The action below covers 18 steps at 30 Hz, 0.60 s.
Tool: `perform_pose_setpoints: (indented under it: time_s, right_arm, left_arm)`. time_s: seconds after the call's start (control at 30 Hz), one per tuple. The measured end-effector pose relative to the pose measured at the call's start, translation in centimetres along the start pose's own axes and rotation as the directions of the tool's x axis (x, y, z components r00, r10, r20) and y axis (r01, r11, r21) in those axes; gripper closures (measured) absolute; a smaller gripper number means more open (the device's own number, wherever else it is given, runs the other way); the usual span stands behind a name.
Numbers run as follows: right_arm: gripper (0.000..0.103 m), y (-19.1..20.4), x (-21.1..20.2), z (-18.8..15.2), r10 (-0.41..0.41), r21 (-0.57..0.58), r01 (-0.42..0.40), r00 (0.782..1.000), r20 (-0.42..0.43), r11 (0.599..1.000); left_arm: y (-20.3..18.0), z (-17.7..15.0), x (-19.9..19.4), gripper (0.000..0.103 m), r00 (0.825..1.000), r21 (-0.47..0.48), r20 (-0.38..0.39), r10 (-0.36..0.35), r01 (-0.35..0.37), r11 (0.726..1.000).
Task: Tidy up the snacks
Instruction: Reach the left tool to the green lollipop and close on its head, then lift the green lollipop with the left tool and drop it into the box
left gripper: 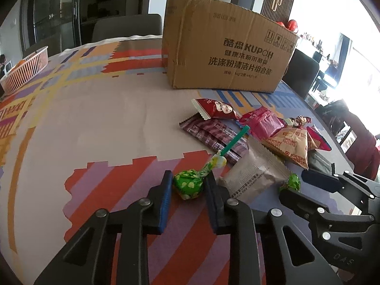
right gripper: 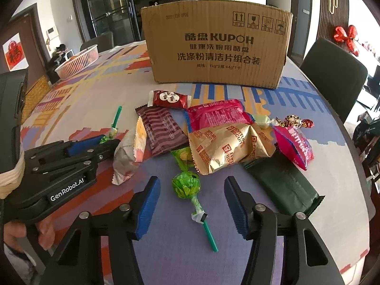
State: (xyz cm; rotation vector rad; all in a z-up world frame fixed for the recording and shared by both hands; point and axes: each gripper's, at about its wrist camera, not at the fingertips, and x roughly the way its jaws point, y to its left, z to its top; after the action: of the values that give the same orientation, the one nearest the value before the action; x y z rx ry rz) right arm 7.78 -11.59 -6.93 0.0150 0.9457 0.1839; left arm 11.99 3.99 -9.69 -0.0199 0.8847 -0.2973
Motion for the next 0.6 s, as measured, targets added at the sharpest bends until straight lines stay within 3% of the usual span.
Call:
perform_pose_setpoints:
  time_s: [0.17, 0.43, 0.6]
  right_arm:
    - [0.064, -0.1, 0.4, -0.1, 0.033, -0.001, -0.033, 0.999, -0.014, 0.999]
    - [0.074, 0.1, 0.6, -0.3, 0.076, -0.02, -0.077, 0.997, -0.02, 0.997]
    - [0.076, -0.1, 0.7, -0.3, 0.098, -0.016, -0.098, 0.995, -0.018, 0.995]
  left_arm:
    - [-0.3, -0.2, -0.6, 0.077, 1.0, 0.007, 0.009, 0.024, -0.024, 1.0]
    - [-0.4, -0.8, -2.1, 0.077, 0.999, -0.029, 0.011, 0.04, -0.04, 0.999]
    - [-1.0, -1.1, -2.8, 0.077, 0.999, -0.036, 0.009, 0.05, -0.049, 0.998]
